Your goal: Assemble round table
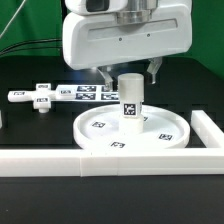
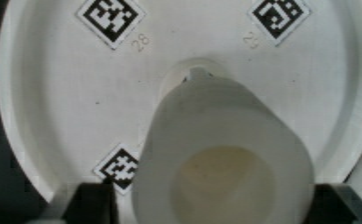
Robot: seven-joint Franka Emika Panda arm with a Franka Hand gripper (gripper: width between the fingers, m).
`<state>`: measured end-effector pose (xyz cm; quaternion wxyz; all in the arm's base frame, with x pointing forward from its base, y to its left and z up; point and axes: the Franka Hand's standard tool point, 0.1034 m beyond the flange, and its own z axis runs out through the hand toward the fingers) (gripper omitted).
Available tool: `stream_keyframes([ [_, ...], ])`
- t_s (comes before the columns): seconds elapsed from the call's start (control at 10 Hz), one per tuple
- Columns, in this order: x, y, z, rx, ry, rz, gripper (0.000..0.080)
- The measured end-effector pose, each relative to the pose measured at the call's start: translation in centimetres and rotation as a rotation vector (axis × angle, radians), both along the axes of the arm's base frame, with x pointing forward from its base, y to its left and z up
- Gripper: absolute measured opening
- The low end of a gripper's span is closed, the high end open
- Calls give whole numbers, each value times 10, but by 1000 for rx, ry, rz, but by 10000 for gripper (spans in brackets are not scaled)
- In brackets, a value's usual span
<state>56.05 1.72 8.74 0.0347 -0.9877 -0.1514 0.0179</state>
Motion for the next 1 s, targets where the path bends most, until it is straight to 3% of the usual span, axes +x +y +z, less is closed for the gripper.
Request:
stream_keyframes([
  [0.1, 0, 0, 0, 0, 0, 0, 392],
  [0.2, 0, 0, 0, 0, 0, 0, 192],
  [0.3, 0, 0, 0, 0, 0, 0, 70],
  [0.4, 0, 0, 0, 0, 0, 0, 15],
  [0.9, 1, 2, 3, -2, -6, 14, 1],
  [1.0, 1, 3, 4, 0, -7, 22, 36],
])
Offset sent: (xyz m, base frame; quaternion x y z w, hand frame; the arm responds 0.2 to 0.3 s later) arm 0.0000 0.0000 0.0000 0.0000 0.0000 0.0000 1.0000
